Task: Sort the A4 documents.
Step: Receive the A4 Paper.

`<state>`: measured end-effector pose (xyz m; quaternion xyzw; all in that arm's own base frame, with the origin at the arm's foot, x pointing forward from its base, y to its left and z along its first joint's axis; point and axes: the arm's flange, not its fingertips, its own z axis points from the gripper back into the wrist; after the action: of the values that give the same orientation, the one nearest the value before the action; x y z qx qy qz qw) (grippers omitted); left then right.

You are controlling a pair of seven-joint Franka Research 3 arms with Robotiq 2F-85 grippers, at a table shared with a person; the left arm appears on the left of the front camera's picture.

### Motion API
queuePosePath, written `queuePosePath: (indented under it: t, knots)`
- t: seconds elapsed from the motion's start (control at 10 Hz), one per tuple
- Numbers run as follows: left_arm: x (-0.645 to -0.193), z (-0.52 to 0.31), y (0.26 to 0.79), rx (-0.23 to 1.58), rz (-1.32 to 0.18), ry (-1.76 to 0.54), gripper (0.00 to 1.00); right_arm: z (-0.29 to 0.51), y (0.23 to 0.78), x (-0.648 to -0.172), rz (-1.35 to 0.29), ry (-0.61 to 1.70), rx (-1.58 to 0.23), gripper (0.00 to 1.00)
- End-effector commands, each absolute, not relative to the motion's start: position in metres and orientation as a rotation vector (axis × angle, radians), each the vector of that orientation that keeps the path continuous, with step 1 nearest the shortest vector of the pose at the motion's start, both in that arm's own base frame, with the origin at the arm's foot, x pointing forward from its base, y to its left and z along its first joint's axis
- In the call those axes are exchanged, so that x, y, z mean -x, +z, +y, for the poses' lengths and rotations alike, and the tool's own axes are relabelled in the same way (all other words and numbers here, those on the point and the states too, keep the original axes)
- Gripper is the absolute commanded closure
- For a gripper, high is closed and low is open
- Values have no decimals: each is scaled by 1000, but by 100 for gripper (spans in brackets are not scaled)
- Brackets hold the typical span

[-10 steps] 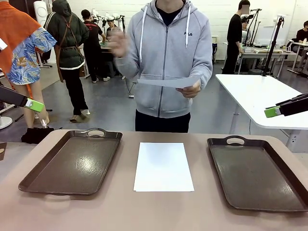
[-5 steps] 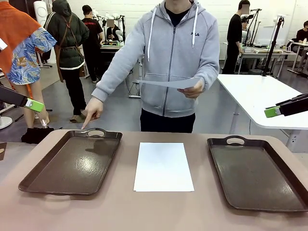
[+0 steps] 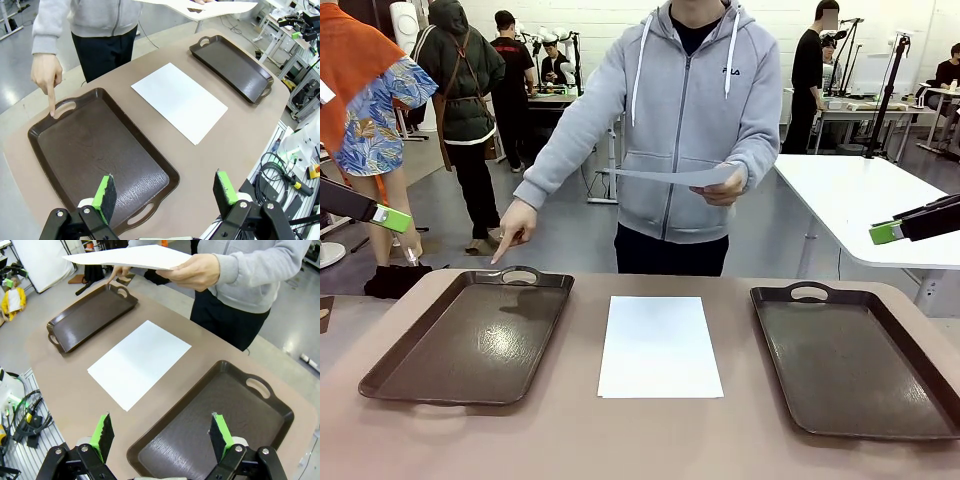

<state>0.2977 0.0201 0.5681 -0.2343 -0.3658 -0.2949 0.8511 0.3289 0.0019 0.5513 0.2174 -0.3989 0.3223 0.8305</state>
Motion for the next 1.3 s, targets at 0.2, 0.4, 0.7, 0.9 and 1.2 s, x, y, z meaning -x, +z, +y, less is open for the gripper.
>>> queuePosePath:
  t: [0.2, 0.4, 0.7, 0.9, 1.2]
  knots:
    - [-299, 20, 567, 506, -771, -626, 0, 2, 550, -330, -845, 688, -471, 0]
    - [-299, 20, 567, 506, -771, -626, 0, 2, 550, -330, -845, 688, -471, 0]
    - [-299, 20, 567, 506, -771, -626, 0, 2, 550, -330, -845, 688, -471, 0]
    - [-299, 20, 567, 506, -771, -626, 0, 2, 550, -330, -845, 688, -471, 0]
    - [-299, 20, 567, 506, -771, -626, 0, 2, 550, -330, -845, 688, -471, 0]
